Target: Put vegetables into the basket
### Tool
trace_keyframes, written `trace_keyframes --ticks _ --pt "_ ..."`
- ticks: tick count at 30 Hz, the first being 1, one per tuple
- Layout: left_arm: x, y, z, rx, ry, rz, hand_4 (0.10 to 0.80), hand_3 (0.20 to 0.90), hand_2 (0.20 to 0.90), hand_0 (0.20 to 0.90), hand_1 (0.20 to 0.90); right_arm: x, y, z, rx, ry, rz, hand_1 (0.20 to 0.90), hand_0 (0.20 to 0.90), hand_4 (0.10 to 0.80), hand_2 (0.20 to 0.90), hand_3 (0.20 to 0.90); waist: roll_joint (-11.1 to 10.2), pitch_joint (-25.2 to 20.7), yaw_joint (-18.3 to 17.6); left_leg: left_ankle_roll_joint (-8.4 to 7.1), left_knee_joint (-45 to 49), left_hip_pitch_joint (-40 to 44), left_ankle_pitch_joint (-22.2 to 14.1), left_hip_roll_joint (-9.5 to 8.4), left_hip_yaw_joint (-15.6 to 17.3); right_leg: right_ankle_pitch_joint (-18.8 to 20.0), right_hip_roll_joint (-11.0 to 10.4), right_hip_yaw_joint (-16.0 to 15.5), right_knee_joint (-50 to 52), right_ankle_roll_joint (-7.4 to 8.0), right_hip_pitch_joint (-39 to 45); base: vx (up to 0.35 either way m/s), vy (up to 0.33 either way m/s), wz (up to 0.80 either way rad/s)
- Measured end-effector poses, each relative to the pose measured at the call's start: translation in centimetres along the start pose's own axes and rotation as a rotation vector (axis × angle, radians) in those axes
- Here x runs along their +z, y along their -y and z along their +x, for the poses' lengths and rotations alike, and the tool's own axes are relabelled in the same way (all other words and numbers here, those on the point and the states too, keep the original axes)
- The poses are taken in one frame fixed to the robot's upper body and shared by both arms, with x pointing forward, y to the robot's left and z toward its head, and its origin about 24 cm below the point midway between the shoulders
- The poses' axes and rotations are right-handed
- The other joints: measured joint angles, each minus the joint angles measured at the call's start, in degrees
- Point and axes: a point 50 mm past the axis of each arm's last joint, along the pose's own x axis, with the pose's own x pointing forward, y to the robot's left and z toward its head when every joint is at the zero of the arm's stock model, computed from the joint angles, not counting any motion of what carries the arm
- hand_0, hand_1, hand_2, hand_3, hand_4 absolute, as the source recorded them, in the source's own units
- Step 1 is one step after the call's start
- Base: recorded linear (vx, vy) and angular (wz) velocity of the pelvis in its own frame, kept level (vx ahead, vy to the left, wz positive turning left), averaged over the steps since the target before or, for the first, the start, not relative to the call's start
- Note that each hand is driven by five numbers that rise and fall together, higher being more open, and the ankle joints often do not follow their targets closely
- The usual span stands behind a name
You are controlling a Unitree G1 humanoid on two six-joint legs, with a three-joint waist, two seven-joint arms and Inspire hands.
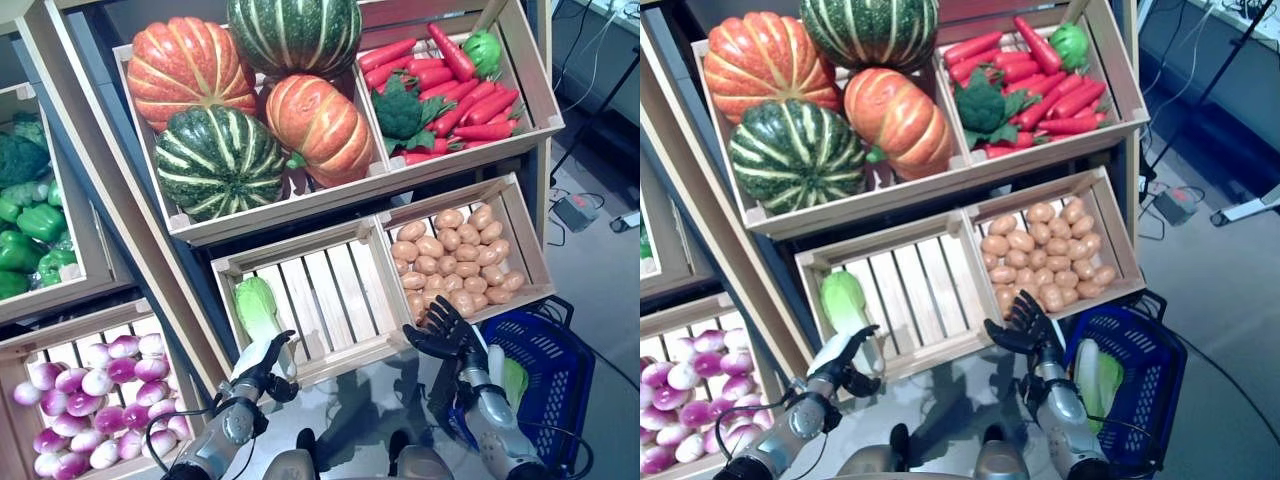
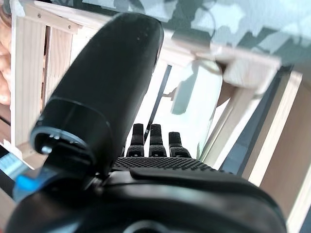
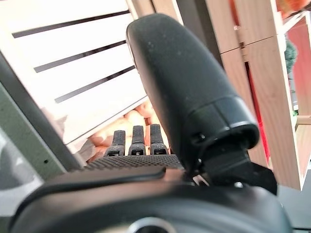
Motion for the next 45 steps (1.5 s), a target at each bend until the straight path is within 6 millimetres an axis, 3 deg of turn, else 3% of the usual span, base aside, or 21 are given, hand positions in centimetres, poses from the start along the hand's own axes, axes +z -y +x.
trace_keyframes --ticks 1,2,5,7,8,9,10,11,13,15,18,22,25,30,35,39,45 --pt "0.7 -0.8 0.6 0.021 0.029 0.019 0.8 0.9 0.9 0.9 0.9 0.2 0.5 0.1 -0.053 0.01 0.011 0.9 0.9 0.8 0.9 0.9 0.2 0.1 0.1 -2.08 -2.1 1.4 1.4 -2.26 0.0 0.0 -1.8 1.1 1.1 0.77 -1.0 0.037 0.477 0.05" --pt "1.1 -1.5 1.1 0.046 0.047 0.029 0.8 0.9 0.9 0.9 0.9 0.1 0.5 0.0 -0.065 0.011 0.021 0.9 0.9 0.8 0.9 0.9 -0.1 0.1 0.1 -0.99 -2.4 1.1 1.5 -4.47 0.1 0.3 -3.6 2.2 1.1 0.95 -1.5 0.035 0.448 -0.01" --pt "2.0 -3.3 1.5 0.1 0.102 0.063 0.8 0.9 0.9 0.9 0.9 -0.6 -0.4 -0.2 -0.065 -0.003 0.064 0.9 0.9 0.8 0.9 0.9 0.3 0.2 0.6 1.57 -2.9 1.4 1.3 -6.81 1.8 3.3 -6.4 2.9 3.3 0.61 -3.6 0.062 0.266 -0.17" --pt "1.7 -4.5 1.2 0.141 0.108 0.085 0.8 0.9 0.9 0.9 0.9 -1.5 -1.8 -0.5 -0.038 -0.021 0.11 0.9 0.9 0.8 0.9 0.9 0.6 0.3 2.4 2.67 -4.6 3.4 1.3 -6.21 5.6 5.9 -6.4 0.5 6.4 -0.24 -6.3 0.036 0.052 -0.78" --pt "1.4 -5.2 1.2 0.167 0.095 0.086 0.8 0.9 0.9 0.9 0.9 -1.7 -2.3 -0.6 -0.015 -0.029 0.11 0.9 0.9 0.8 0.9 0.9 0.5 0.3 2.6 3.03 -5.1 3.6 1.2 -5.83 6.6 4.9 -5.4 0.0 9.6 -0.77 -8.1 -0.009 -0.083 -0.6" --pt "1.2 -5.8 1.2 0.192 0.09 0.096 0.8 0.9 0.9 0.9 0.9 -1.7 -2.6 -0.6 0.003 -0.031 0.107 0.9 0.9 0.8 0.9 0.9 0.4 0.3 2.3 3.22 -5.5 3.3 1.4 -5.48 6.5 4.0 -3.2 0.5 11.4 -0.37 -9.5 -0.033 -0.11 -0.24" --pt "1.2 -6.1 1.2 0.199 0.09 0.102 0.8 0.9 0.9 0.9 0.9 -1.7 -2.8 -0.6 0.01 -0.03 0.107 0.9 0.9 0.8 0.9 0.9 0.3 0.3 2.3 3.3 -5.6 3.2 1.4 -5.37 6.5 3.5 -2.3 0.7 11.9 -0.42 -9.9 -0.103 -0.101 -0.07" --pt "1.4 -6.9 1.2 0.22 0.105 0.119 0.8 0.9 0.9 0.9 0.9 -1.4 -2.9 -0.6 0.025 -0.02 0.106 0.9 0.9 0.8 0.9 0.9 -0.2 0.5 2.4 3.39 -5.8 2.4 1.6 -5.41 6.7 1.8 0.1 0.9 11.6 -1.42 -10.9 -0.121 -0.11 -0.02" --pt "2.3 -8.0 1.6 0.268 0.142 0.155 0.8 0.9 0.9 0.9 0.9 -0.6 -2.9 0.1 0.034 0.005 0.092 0.9 0.9 0.8 0.9 0.9 -1.2 0.7 2.4 3.3 -5.2 -0.4 2.0 -6.22 6.0 2.1 2.9 1.7 5.5 -1.7 -11.5 -0.068 -0.096 0.19" --pt "3.1 -8.5 2.0 0.319 0.162 0.168 0.8 0.9 0.9 0.9 0.9 0.4 -2.6 1.3 0.037 0.024 0.056 0.9 0.9 0.8 0.9 0.9 -0.7 1.7 2.4 2.73 -5.3 -1.6 2.6 -6.4 4.2 3.6 4.6 3.2 -0.2 -2.14 -9.6 0.04 -0.029 0.32" --pt "3.0 -8.6 1.8 0.326 0.185 0.244 0.8 0.9 0.9 0.9 0.9 1.3 -2.0 1.5 0.037 0.047 0.027 0.9 0.9 0.8 0.9 0.9 0.2 2.2 2.3 2.06 -5.5 -1.5 2.8 -5.48 3.3 4.5 5.5 1.5 -3.0 -3.01 -7.9 0.048 0.042 0.17" --pt "3.3 -10.0 1.8 0.339 0.235 0.424 0.8 0.9 0.9 0.9 0.9 2.6 -0.3 1.7 0.016 0.081 -0.023 0.9 0.9 0.8 0.9 0.9 1.4 3.2 2.0 1.82 -5.4 -1.4 2.7 -5.23 3.3 4.5 5.9 1.5 -3.4 -3.13 -7.7 -0.028 0.095 0.03" --pt "5.8 -12.3 2.9 0.37 0.324 0.571 0.8 0.9 0.9 0.9 0.9 3.4 0.2 2.0 0.014 0.098 -0.053 0.9 0.9 0.8 0.9 0.9 2.3 4.1 2.0 1.87 -3.6 -4.4 2.6 -5.77 3.4 3.2 5.0 1.9 1.1 -3.15 -12.0 -0.081 0.085 -0.02" --pt "11.1 -16.1 4.4 0.45 0.456 0.729 0.8 0.9 0.9 0.9 0.9 5.7 -1.8 3.6 0.078 0.165 -0.061 0.9 0.9 0.8 0.9 0.9 1.4 9.0 0.6 2.19 4.2 -11.0 0.5 -7.25 5.0 -0.9 2.8 4.4 13.6 -3.49 -21.4 -0.103 0.04 -0.12" --pt "14.1 -16.8 5.1 0.425 0.528 0.877 0.8 0.9 0.9 0.9 0.9 7.8 -3.4 4.7 0.128 0.224 -0.071 0.9 0.9 0.8 0.9 0.9 0.7 11.6 -1.4 1.77 11.5 -16.5 -2.1 -7.17 6.6 -2.2 2.5 6.4 19.7 -4.57 -27.4 -0.064 0.035 -0.14" --pt "14.8 -16.7 5.6 0.398 0.537 0.969 0.8 0.9 0.9 0.9 0.9 8.7 -3.8 4.9 0.148 0.249 -0.08 0.9 0.9 0.8 0.9 0.9 0.7 12.7 -3.7 0.95 18.9 -20.7 -5.3 -5.67 6.8 -3.6 3.2 6.9 23.8 -5.52 -30.3 -0.06 0.017 -0.1" --pt "15.3 -17.9 6.0 0.396 0.497 0.998 0.8 0.9 0.9 0.9 0.9 9.6 -3.4 5.0 0.147 0.273 -0.106 0.9 0.9 0.8 0.9 0.9 0.8 13.5 -4.1 0.03 28.0 -26.2 -8.9 -3.96 6.9 -5.9 3.9 7.6 30.5 -6.83 -35.2 -0.054 0.014 -0.07"
